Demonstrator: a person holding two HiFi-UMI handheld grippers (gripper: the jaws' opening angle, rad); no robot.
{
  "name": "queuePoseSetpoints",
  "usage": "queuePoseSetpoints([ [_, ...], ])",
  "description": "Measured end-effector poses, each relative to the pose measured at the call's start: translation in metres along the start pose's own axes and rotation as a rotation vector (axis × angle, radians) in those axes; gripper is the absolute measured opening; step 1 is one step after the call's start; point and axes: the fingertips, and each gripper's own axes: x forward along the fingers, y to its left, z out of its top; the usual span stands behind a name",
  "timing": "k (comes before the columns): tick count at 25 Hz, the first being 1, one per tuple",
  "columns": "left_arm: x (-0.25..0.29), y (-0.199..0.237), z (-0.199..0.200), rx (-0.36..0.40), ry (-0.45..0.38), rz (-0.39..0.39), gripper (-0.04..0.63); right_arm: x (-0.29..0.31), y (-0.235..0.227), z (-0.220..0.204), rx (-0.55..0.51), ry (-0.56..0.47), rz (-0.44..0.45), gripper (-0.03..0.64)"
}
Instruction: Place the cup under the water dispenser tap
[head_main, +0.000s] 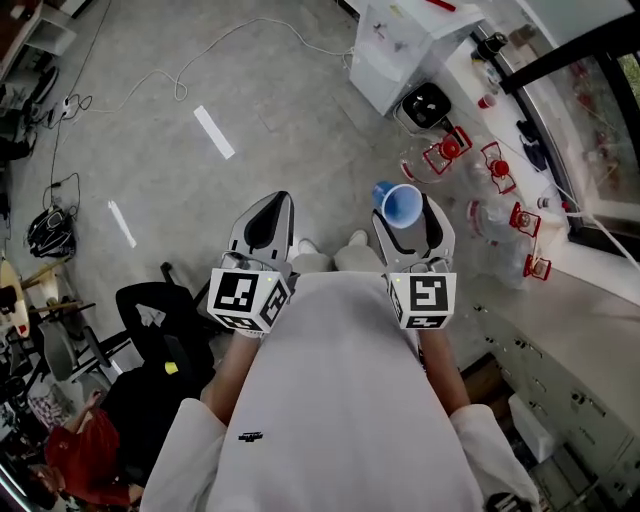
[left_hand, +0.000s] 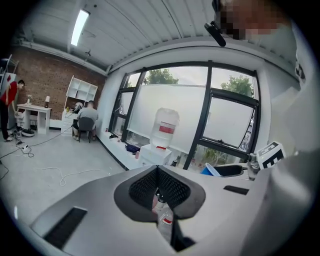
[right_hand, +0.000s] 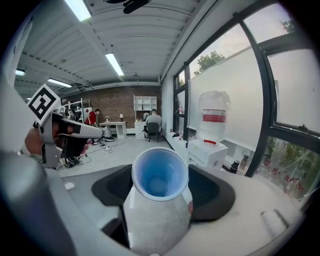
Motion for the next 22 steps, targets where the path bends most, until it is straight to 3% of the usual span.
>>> queuePoseSetpoints([
  [14, 0.034, -0.065, 0.002, 0.045, -0.017, 0.025, 0.008, -0.006, -0.053, 0.013, -0.01, -0.086, 0.066, 0.357],
  [22, 0.06, -0.1, -0.015, 0.038, 0.016, 0.006, 0.008, -0.013, -0.092, 0.0, 0.013, -0.073, 0.059, 0.356],
])
